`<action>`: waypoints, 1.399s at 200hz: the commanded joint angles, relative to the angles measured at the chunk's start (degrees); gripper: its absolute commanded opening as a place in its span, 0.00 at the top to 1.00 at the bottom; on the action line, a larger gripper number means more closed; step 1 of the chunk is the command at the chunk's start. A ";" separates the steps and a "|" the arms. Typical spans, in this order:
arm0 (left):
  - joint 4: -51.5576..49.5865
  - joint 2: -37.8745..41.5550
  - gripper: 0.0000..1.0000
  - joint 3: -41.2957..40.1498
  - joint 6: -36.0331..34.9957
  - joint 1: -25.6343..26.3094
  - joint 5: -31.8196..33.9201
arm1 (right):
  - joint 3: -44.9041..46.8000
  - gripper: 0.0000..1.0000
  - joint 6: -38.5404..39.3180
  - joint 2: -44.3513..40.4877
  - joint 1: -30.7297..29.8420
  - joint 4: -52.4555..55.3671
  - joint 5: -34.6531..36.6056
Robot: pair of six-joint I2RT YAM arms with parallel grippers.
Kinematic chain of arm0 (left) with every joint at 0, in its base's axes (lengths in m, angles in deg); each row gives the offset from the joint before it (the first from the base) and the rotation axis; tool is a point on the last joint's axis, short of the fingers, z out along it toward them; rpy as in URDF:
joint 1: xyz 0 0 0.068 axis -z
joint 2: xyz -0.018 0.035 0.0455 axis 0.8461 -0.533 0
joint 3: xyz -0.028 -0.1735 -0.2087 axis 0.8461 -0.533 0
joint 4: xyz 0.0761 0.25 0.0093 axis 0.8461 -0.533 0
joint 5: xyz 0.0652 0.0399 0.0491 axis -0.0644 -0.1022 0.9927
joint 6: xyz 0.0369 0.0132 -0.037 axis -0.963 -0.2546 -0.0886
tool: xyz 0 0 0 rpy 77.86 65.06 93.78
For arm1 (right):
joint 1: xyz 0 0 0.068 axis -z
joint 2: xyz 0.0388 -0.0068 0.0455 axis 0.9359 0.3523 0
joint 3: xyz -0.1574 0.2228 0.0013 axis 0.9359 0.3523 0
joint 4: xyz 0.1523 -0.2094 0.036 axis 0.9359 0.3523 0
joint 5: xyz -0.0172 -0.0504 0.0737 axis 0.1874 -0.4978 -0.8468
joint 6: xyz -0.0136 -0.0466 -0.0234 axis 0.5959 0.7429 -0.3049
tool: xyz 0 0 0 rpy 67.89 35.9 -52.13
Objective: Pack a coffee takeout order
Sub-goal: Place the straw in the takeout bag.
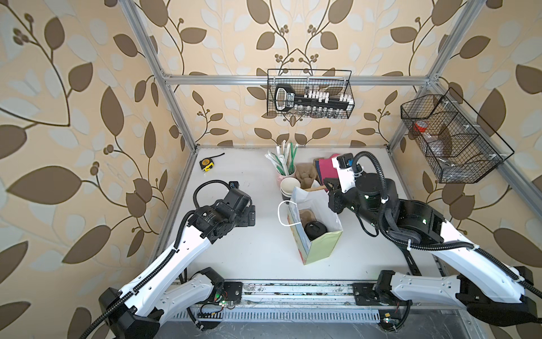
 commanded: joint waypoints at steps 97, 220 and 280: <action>0.15 -1.27 0.01 -0.34 -0.12 -0.65 0.70 | -5.01 1.00 -0.67 -5.72 -10.75 1.62 10.94; 0.17 -2.28 0.01 -0.07 -0.29 -0.67 -0.22 | -6.48 1.00 -9.28 -2.11 -19.24 21.15 15.27; 0.16 -1.91 0.01 -0.33 -0.28 -0.68 0.17 | 1.31 1.00 -4.57 5.76 -7.51 9.34 1.05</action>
